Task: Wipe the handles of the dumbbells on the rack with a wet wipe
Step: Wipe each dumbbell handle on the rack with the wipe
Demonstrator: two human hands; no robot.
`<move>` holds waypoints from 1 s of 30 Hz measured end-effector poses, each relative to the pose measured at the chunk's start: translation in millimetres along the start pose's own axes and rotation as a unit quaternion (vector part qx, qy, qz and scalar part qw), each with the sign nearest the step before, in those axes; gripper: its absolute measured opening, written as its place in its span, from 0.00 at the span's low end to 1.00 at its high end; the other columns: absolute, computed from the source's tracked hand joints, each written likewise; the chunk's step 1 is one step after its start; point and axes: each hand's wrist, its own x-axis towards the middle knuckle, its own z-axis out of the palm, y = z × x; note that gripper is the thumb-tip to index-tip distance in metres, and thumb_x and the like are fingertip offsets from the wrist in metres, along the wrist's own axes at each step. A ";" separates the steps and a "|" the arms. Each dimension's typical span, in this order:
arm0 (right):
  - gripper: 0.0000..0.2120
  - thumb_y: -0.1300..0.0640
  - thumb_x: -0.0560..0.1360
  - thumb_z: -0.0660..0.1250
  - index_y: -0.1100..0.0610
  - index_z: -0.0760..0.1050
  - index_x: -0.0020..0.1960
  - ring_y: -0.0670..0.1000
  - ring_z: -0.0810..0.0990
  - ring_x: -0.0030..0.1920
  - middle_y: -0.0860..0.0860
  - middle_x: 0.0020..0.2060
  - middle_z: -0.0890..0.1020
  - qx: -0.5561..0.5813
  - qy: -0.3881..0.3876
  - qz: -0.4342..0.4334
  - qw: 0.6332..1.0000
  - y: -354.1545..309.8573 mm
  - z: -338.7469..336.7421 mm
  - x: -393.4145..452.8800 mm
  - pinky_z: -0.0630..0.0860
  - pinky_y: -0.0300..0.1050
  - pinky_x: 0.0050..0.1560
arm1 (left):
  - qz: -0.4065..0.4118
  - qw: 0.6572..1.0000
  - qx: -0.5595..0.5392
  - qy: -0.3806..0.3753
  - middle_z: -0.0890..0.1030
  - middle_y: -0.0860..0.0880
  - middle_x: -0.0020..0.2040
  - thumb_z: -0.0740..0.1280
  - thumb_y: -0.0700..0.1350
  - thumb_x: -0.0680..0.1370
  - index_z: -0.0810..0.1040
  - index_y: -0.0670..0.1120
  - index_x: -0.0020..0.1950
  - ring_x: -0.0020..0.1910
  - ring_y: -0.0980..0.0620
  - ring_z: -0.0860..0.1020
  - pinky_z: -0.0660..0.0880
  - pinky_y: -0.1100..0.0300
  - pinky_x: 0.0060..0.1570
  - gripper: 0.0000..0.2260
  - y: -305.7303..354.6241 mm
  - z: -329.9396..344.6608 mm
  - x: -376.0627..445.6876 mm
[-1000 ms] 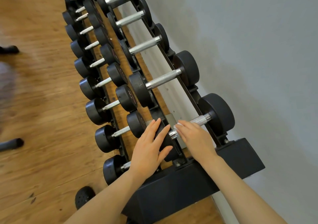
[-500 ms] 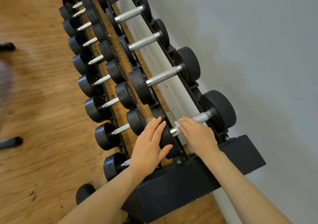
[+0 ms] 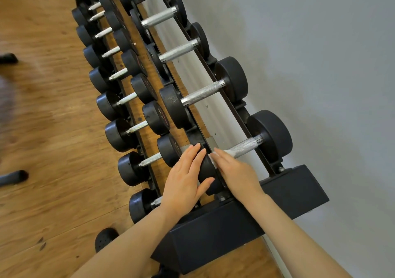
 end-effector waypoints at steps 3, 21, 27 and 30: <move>0.23 0.60 0.68 0.77 0.57 0.77 0.62 0.51 0.84 0.37 0.53 0.61 0.80 -0.021 0.010 0.011 1.000 9.3 0.9 3.0 0.78 0.42 0.27 | -0.002 1.000 0.002 -0.003 0.65 0.46 0.77 0.63 0.58 0.77 0.60 0.48 0.77 0.75 0.47 0.62 0.57 0.49 0.70 0.31 0.4 -0.7 0.1; 0.24 0.61 0.71 0.73 0.62 0.75 0.66 0.53 0.83 0.52 0.56 0.66 0.77 0.017 0.146 -0.003 0.989 7.3 31.5 -16.9 0.82 0.43 0.48 | -0.011 1.000 0.024 -0.011 0.62 0.47 0.78 0.63 0.57 0.77 0.58 0.49 0.78 0.76 0.48 0.60 0.56 0.50 0.70 0.32 -0.3 2.7 -1.3; 0.22 0.57 0.73 0.73 0.59 0.76 0.65 0.53 0.83 0.52 0.55 0.68 0.75 0.028 0.158 0.060 0.985 12.9 34.7 -16.8 0.83 0.43 0.42 | -0.013 1.000 0.022 -0.008 0.63 0.47 0.77 0.64 0.57 0.76 0.59 0.48 0.77 0.76 0.52 0.56 0.56 0.48 0.70 0.33 1.5 1.9 -0.4; 0.21 0.52 0.77 0.66 0.58 0.74 0.68 0.57 0.77 0.61 0.59 0.70 0.70 0.027 0.190 0.110 0.975 6.8 37.9 -15.6 0.80 0.45 0.50 | -0.015 1.000 0.019 -0.017 0.61 0.47 0.78 0.64 0.57 0.76 0.57 0.49 0.78 0.77 0.51 0.56 0.57 0.50 0.71 0.33 0.9 1.5 -0.2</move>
